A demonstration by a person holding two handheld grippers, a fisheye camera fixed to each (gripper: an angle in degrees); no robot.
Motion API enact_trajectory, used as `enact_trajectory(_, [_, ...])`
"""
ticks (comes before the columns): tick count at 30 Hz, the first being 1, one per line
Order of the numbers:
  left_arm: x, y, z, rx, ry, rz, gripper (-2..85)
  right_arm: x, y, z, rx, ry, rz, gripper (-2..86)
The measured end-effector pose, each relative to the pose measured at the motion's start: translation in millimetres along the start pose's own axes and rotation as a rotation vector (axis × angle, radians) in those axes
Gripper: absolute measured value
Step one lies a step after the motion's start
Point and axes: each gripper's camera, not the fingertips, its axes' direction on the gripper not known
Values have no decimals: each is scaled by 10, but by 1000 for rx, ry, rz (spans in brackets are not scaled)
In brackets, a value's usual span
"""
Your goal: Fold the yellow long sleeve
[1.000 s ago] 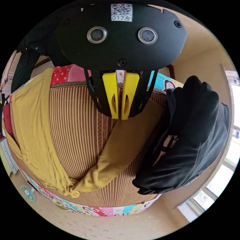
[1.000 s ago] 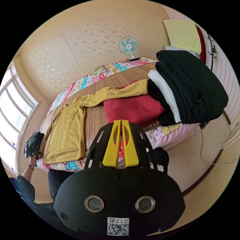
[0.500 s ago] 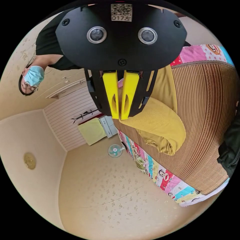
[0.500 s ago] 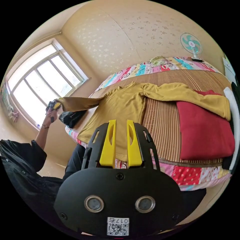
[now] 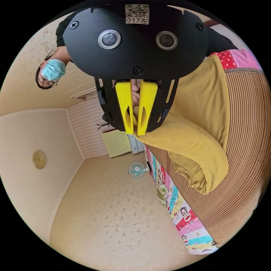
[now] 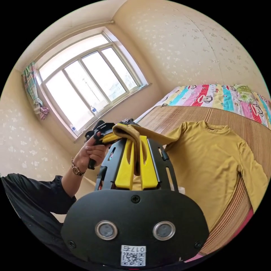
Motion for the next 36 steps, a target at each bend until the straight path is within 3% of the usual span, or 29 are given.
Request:
enact_trajectory(4, [-68, 117, -539, 195, -86, 26, 61, 311, -1247, 153, -180, 17, 55, 41])
enact_trajectory(6, [-98, 213, -534, 249, -251, 57, 63, 392, -1822, 284, -213, 19, 72, 38])
enact_trajectory(8, [-154, 217, -304, 232, -326, 96, 63, 485, -2420, 563, -287, -42, 105, 37])
enact_trajectory(11, [-422, 26, 367, 68, -351, 122, 67, 751, -2728, 810, -273, -113, 220, 36])
enact_trajectory(14, [-733, -263, 996, -28, -440, 132, 76, 862, -2814, 1069, -269, -179, 241, 36])
enact_trajectory(16, [-902, -480, 1225, 1, -522, 142, 76, 840, -2861, 1235, -300, -206, 190, 36])
enact_trajectory(24, [-1806, -1387, 1333, 288, -615, -33, 74, 656, -2874, 1464, -334, -149, -232, 34])
enact_trajectory(30, [-2140, -1414, 874, 595, -508, -70, 62, 997, -2724, 1474, -332, -98, -466, 33])
enact_trajectory(34, [-2382, -1403, 867, 542, -420, -52, 69, 1835, -2418, 1207, -233, -71, -566, 30])
enact_trajectory(36, [-2503, -1273, 983, 380, -381, -94, 82, 2416, -2210, 1028, -179, -62, -549, 29])
